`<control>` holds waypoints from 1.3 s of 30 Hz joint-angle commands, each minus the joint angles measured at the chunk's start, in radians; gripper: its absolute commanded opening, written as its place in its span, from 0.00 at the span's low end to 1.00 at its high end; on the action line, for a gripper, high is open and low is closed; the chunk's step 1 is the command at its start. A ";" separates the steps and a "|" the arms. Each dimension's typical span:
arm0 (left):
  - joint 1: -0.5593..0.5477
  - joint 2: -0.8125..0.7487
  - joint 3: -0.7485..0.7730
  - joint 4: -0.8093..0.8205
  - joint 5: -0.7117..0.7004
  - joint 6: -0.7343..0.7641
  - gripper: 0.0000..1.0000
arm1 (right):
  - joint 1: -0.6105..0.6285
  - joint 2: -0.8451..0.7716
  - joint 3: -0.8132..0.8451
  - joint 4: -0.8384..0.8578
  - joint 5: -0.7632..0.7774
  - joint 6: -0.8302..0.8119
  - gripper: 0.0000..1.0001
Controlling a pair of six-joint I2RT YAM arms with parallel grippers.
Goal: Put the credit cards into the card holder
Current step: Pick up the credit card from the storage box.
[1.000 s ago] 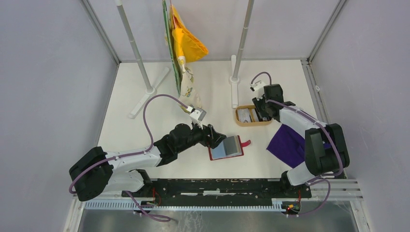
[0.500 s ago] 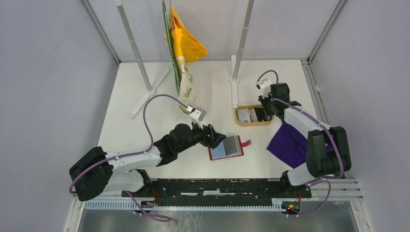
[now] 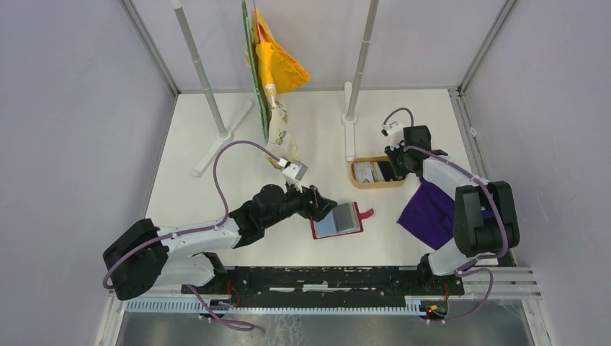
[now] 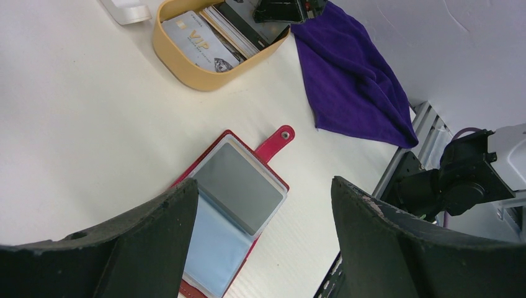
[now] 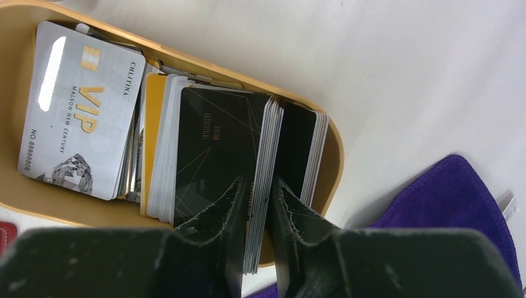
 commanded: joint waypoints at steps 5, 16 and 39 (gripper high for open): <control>0.004 -0.028 -0.007 0.039 0.011 -0.009 0.84 | -0.040 -0.022 0.037 0.000 -0.064 0.035 0.15; 0.003 -0.032 -0.003 0.034 0.011 -0.011 0.84 | -0.123 -0.067 0.009 0.053 -0.353 0.131 0.08; 0.003 -0.015 0.010 0.038 0.034 -0.015 0.83 | -0.166 0.062 -0.079 0.329 -0.804 0.445 0.09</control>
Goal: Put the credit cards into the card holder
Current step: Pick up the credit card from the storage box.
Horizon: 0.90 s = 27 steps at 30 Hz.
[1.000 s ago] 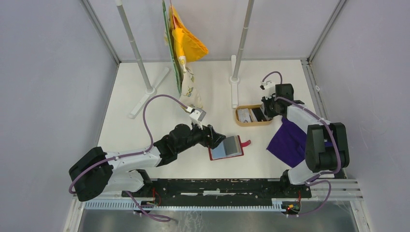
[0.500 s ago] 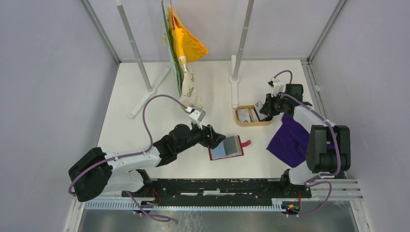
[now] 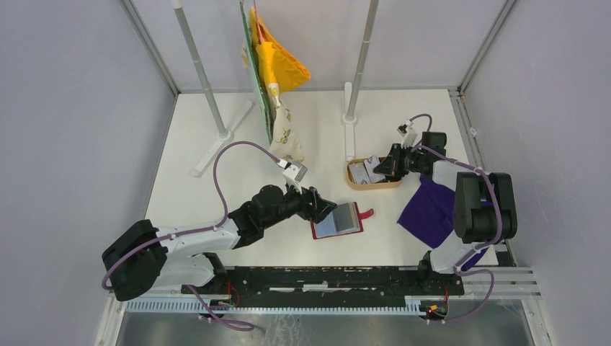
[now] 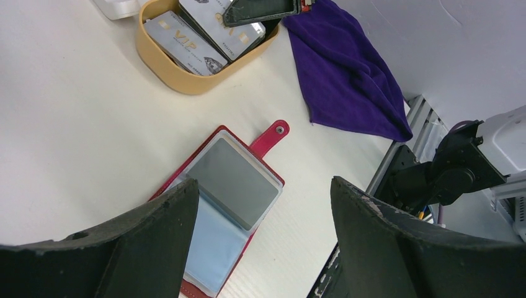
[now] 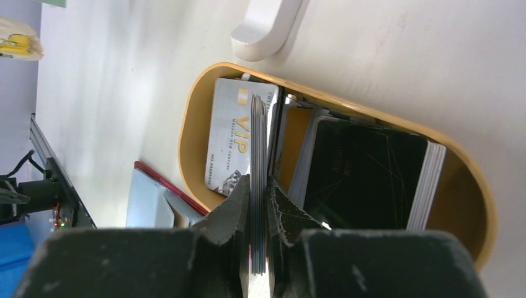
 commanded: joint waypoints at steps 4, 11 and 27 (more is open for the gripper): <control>0.004 0.006 0.019 0.043 0.014 -0.016 0.83 | 0.005 -0.052 0.025 0.017 -0.004 -0.013 0.10; 0.003 0.005 0.016 0.045 0.015 -0.018 0.83 | 0.006 0.019 0.052 -0.059 0.004 -0.054 0.17; 0.004 0.002 0.015 0.046 0.014 -0.018 0.83 | 0.024 0.103 0.117 -0.141 -0.071 -0.109 0.35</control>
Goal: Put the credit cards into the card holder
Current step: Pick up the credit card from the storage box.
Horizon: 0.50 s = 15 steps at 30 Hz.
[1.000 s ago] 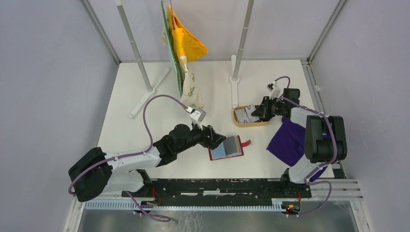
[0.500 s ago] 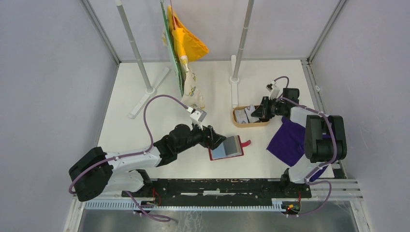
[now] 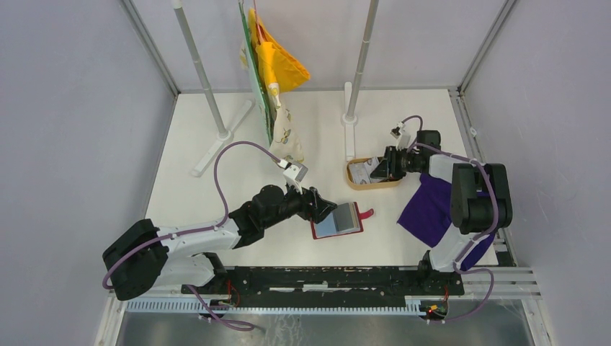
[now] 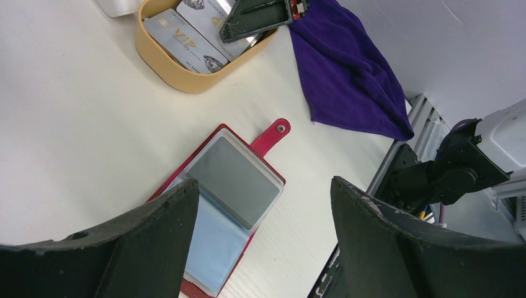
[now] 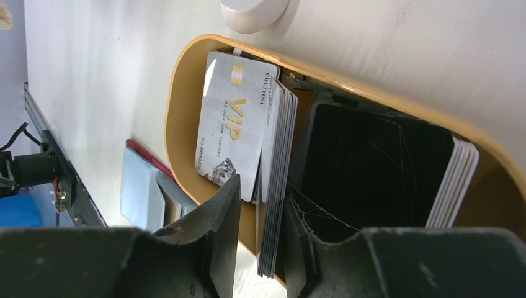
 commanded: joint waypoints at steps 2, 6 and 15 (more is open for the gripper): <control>0.004 -0.004 0.015 0.046 0.013 -0.019 0.83 | 0.005 0.045 0.066 -0.022 -0.056 -0.017 0.34; 0.004 -0.012 0.013 0.041 0.009 -0.019 0.83 | 0.002 0.043 0.080 -0.037 -0.078 -0.018 0.27; 0.003 -0.013 0.018 0.035 0.011 -0.015 0.83 | -0.043 0.009 0.057 0.009 -0.150 0.034 0.15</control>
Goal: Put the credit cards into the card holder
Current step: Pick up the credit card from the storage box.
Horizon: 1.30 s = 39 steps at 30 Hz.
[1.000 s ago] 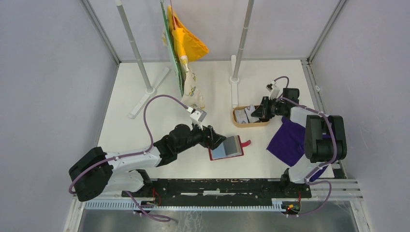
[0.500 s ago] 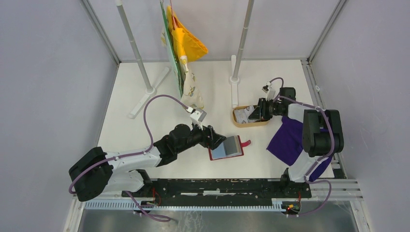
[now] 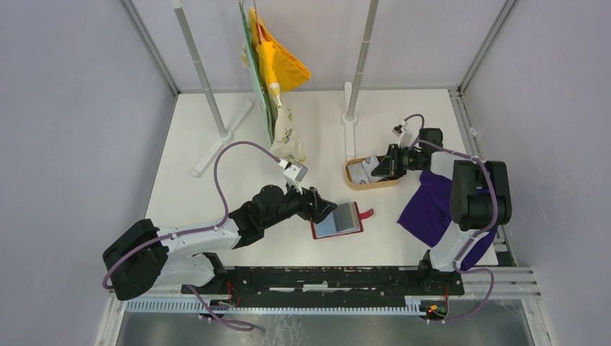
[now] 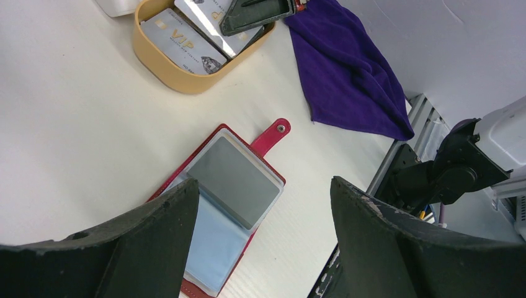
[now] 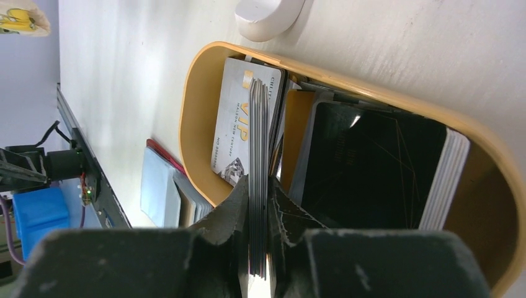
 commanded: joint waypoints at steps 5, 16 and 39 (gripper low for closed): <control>0.003 -0.015 0.018 0.031 0.010 -0.013 0.83 | -0.034 -0.024 -0.003 0.075 -0.121 0.054 0.22; 0.004 -0.013 0.023 0.030 0.013 -0.010 0.83 | -0.055 -0.025 -0.007 0.084 -0.148 0.064 0.28; 0.004 -0.039 0.008 0.031 0.008 -0.016 0.83 | -0.100 -0.106 -0.017 0.043 -0.045 0.012 0.00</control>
